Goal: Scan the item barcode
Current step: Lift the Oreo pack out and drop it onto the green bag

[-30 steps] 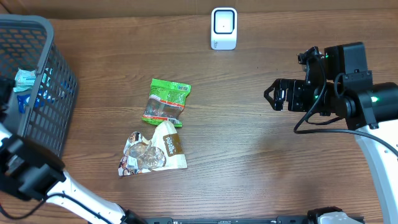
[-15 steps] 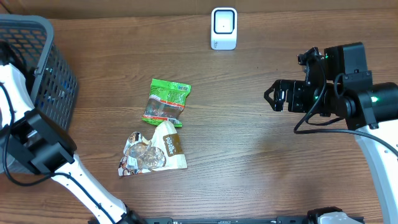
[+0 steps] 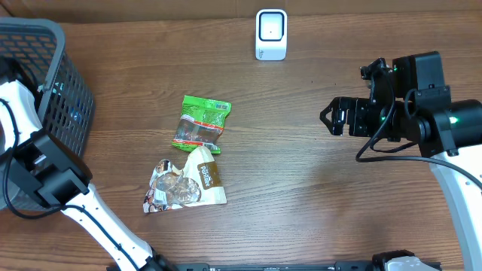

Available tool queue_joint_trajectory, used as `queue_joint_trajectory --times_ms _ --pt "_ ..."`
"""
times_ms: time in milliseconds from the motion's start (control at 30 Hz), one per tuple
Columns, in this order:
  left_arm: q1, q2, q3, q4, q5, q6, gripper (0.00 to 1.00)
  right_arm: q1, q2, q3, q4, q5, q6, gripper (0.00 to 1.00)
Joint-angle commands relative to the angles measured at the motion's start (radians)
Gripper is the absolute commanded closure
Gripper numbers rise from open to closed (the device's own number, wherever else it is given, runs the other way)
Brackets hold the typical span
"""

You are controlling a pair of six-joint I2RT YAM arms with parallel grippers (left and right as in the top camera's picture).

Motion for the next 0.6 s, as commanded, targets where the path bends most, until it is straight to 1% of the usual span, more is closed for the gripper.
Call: queue_joint_trajectory --times_ms 0,100,233,400,500,567 --pt "0.012 0.034 0.010 -0.037 0.055 -0.008 0.96 0.004 -0.002 0.026 0.005 -0.005 -0.003 0.00" --pt "0.024 0.001 0.082 -0.096 0.113 0.006 0.96 0.004 -0.002 0.026 0.010 -0.005 -0.003 0.00" --pt "0.023 -0.071 0.213 -0.186 0.111 0.061 0.96 0.004 -0.002 0.025 0.009 -0.005 -0.003 0.00" --pt "0.020 -0.221 0.367 -0.296 0.111 0.080 0.96 0.004 -0.002 0.026 0.013 -0.005 -0.003 0.00" --pt "0.015 -0.328 0.403 -0.299 0.112 0.105 0.96 0.004 -0.002 0.026 0.012 -0.005 -0.003 0.00" --pt "0.009 -0.428 0.404 -0.303 0.113 0.136 0.96 0.004 -0.002 0.025 0.012 -0.005 -0.003 0.00"
